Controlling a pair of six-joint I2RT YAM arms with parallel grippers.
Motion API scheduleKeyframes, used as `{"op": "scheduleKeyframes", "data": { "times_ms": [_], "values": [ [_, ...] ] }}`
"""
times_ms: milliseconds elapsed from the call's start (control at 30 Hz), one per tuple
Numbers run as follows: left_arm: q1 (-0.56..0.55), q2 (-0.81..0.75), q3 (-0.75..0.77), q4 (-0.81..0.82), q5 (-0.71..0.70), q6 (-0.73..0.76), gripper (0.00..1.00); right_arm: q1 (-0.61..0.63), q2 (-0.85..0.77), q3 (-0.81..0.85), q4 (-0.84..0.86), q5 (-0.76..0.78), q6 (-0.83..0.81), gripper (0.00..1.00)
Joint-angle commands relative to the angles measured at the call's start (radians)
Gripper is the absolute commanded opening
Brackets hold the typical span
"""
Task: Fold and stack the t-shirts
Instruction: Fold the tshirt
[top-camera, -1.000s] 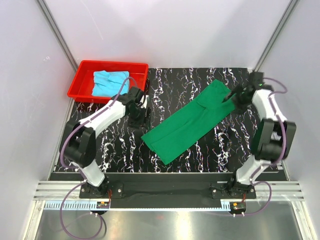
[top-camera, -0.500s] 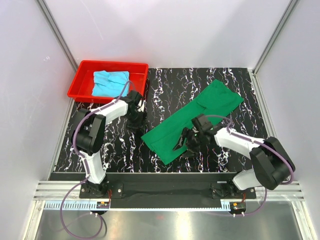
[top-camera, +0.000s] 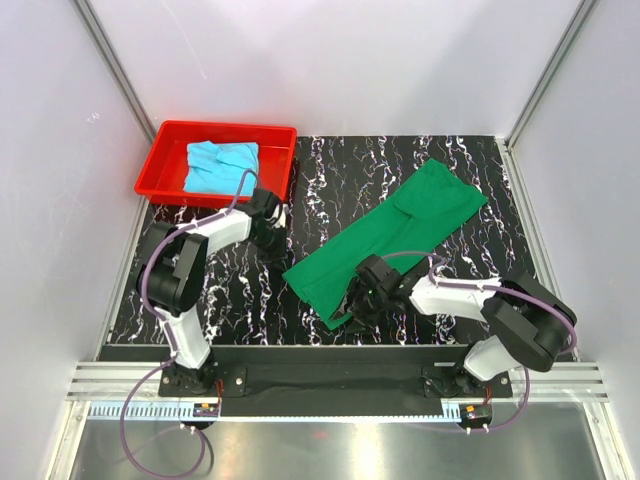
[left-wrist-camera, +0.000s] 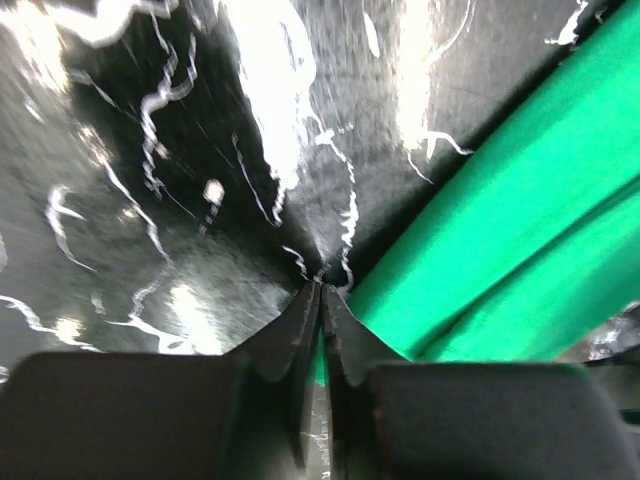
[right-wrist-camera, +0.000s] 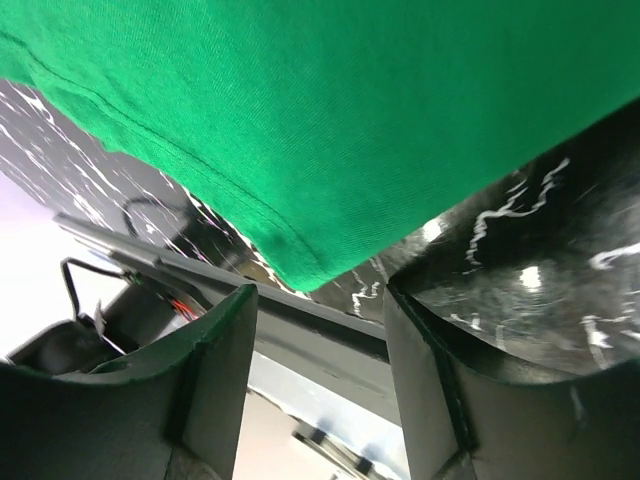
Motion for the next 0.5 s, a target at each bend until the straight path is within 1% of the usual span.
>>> {"op": "scheduleKeyframes", "data": {
  "times_ms": [0, 33, 67, 133, 267, 333, 367, 400, 433, 467],
  "values": [
    [-0.011, -0.041, -0.101, 0.046, -0.002, -0.098, 0.04, 0.043, 0.010, -0.009, 0.013, 0.142, 0.149, 0.60],
    [-0.013, -0.055, -0.141, 0.072, -0.011, -0.114, 0.02, 0.050, 0.011, -0.016, 0.017, 0.151, 0.166, 0.59],
    [-0.014, -0.069, -0.161, 0.089, -0.019, -0.128, 0.00, 0.056, 0.008, -0.023, 0.017, 0.163, 0.183, 0.55],
    [-0.019, -0.115, -0.221, 0.128, -0.046, -0.166, 0.00, 0.079, -0.001, -0.054, 0.014, 0.211, 0.235, 0.52],
    [-0.028, -0.187, -0.291, 0.188, -0.052, -0.214, 0.00, 0.086, 0.005, -0.117, 0.106, 0.264, 0.271, 0.50],
    [-0.040, -0.210, -0.311, 0.195, -0.081, -0.221, 0.00, 0.086, 0.033, -0.117, 0.117, 0.277, 0.249, 0.43],
    [-0.045, -0.217, -0.321, 0.199, -0.088, -0.224, 0.00, 0.086, 0.043, -0.115, 0.129, 0.277, 0.242, 0.37],
    [-0.055, -0.231, -0.331, 0.213, -0.091, -0.238, 0.00, 0.090, 0.057, -0.117, 0.128, 0.266, 0.237, 0.24],
    [-0.063, -0.242, -0.356, 0.218, -0.104, -0.250, 0.00, 0.098, 0.059, -0.123, 0.120, 0.268, 0.245, 0.18],
    [-0.078, -0.269, -0.370, 0.224, -0.114, -0.275, 0.00, 0.119, 0.044, -0.144, 0.114, 0.277, 0.257, 0.17]
  ]
}}
